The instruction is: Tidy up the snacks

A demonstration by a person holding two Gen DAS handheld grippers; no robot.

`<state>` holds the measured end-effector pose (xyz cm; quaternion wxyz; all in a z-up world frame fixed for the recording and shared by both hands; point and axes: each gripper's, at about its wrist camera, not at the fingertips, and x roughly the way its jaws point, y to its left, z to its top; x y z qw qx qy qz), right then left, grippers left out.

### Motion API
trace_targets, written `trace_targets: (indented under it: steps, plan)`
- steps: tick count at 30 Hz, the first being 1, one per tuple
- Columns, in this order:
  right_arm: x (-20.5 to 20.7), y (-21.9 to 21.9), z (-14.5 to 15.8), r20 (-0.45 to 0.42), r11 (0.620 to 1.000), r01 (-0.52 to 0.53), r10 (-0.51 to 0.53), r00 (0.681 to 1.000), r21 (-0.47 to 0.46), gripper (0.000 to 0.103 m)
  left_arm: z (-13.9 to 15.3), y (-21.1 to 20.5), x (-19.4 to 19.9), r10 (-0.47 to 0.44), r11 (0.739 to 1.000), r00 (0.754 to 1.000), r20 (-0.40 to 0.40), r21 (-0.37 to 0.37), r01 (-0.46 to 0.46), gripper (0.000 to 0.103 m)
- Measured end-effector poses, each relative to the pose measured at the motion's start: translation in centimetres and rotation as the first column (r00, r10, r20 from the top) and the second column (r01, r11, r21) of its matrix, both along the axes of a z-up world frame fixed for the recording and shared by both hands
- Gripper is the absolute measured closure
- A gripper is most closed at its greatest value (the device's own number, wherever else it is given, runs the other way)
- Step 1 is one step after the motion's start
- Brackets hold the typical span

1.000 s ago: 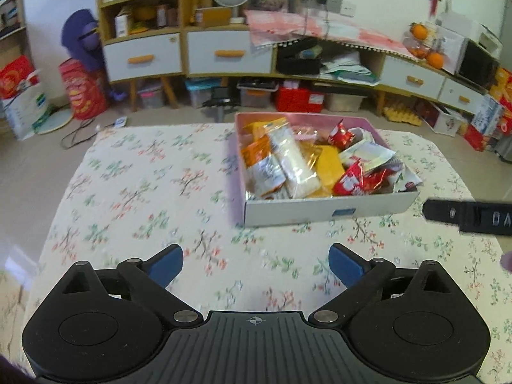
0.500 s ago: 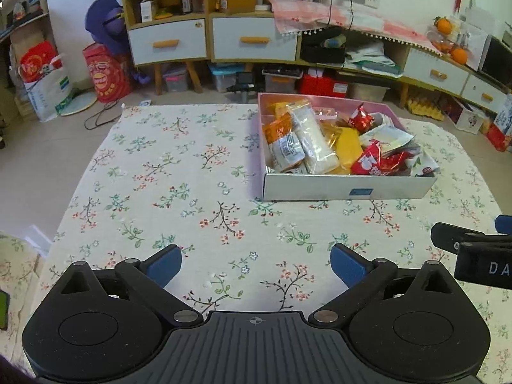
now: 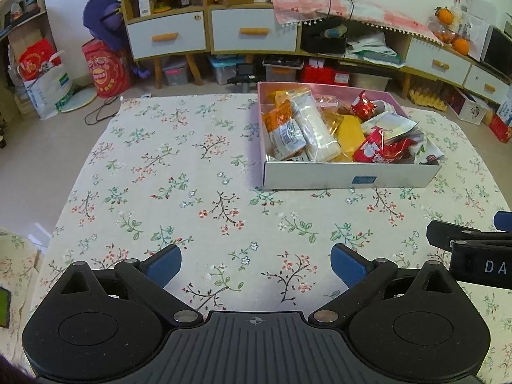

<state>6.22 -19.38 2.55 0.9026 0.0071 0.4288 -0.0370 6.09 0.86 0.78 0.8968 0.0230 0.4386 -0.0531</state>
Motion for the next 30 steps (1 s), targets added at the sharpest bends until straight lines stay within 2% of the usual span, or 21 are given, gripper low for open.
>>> trace_targets:
  steps: [30]
  plan:
    - [-0.08,0.29,-0.15,-0.01,1.0,-0.006,0.006,1.0,0.008,0.024,-0.37,0.02,-0.03,0.005,1.0,1.0,-0.01,0.004,-0.005,0.002]
